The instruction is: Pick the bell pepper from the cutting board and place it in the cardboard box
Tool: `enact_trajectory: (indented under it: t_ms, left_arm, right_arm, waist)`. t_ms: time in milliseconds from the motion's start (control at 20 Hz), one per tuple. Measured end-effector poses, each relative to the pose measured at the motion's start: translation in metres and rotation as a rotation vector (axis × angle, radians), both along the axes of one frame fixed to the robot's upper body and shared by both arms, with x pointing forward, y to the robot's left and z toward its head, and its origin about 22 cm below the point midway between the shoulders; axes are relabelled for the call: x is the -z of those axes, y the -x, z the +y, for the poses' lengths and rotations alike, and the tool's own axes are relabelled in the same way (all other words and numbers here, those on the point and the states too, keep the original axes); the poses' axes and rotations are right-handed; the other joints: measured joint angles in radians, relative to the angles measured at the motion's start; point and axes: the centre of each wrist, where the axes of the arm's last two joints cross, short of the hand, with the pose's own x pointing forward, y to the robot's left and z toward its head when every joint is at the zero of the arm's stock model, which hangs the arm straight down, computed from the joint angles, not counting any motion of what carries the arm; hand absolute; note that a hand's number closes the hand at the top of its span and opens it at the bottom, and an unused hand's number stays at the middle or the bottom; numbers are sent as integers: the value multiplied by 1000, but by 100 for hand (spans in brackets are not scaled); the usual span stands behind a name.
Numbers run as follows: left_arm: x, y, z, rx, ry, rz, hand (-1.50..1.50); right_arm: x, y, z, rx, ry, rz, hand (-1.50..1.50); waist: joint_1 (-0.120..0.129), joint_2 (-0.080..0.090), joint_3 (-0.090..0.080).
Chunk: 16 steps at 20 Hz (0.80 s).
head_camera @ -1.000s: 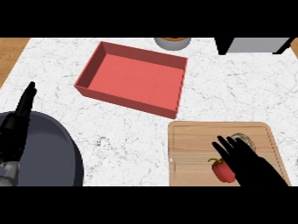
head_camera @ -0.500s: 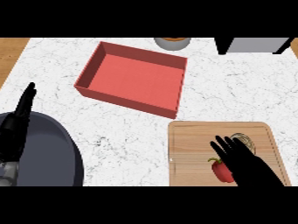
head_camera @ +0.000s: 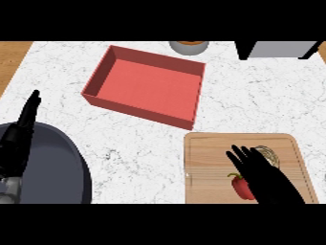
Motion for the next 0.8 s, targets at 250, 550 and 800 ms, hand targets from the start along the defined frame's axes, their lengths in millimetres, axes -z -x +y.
enact_trajectory:
  t_ms: [250,550,800]
  left_arm:
    - [1,-1,2,4,-5,7,0]
    - [0,1,-1,-2,-2,-5,0]
    - [-3,-1,1,3,8,17,0]
  right_arm:
    - [9,-6,-3,-3,2,2,-150]
    - [22,-5,-8,-5,32,27,150]
    - [27,-10,-8,-31,25,-2,150]
  waist:
    - [0,0,1]
    - [0,0,0]
    - [0,-2,-4]
